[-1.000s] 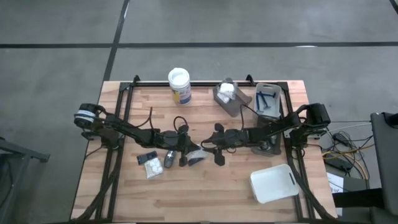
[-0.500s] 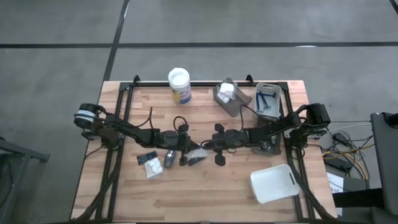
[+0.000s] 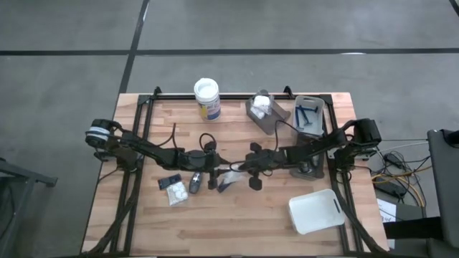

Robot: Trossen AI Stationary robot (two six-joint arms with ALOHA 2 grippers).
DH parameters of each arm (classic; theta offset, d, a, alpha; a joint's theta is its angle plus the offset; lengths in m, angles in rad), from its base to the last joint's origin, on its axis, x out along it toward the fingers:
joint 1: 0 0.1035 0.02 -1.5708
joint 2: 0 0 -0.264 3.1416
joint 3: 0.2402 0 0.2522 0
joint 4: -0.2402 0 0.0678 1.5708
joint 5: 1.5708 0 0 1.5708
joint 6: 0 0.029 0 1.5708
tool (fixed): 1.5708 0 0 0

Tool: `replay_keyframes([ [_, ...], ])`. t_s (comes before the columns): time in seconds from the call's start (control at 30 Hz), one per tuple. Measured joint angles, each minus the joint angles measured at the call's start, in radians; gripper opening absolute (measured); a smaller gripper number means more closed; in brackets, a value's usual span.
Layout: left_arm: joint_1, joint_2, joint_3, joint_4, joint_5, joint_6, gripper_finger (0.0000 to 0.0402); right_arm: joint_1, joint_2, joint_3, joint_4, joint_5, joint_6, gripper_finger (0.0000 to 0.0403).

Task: Pick & Place Travel size toiletries
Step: Put the right white cotton pack into the top black bin

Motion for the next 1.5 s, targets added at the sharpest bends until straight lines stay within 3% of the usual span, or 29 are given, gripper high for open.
replay_keyframes([
  [0.37,0.0,0.0,-0.002,-0.07,0.004,-0.012,0.0145,-0.049,-0.196,-0.008,-0.198,0.024,-0.029,0.0008],
  [0.83,0.0,0.0,-0.006,-0.083,0.004,-0.025,0.0145,-0.201,-0.472,-0.145,-0.26,0.243,0.008,0.0008],
  [0.97,0.0,0.0,-0.006,-0.082,0.004,-0.023,0.0145,-0.268,-0.529,-0.185,-0.258,0.357,0.086,0.0008],
  [1.13,0.0,0.0,-0.006,-0.083,0.004,-0.021,0.0145,-0.343,-0.559,-0.231,-0.255,0.482,0.171,0.0008],
  [1.5,0.0,0.0,-0.007,-0.082,0.004,-0.02,0.0145,-0.458,-0.509,-0.252,-0.252,0.482,0.191,0.0008],
])
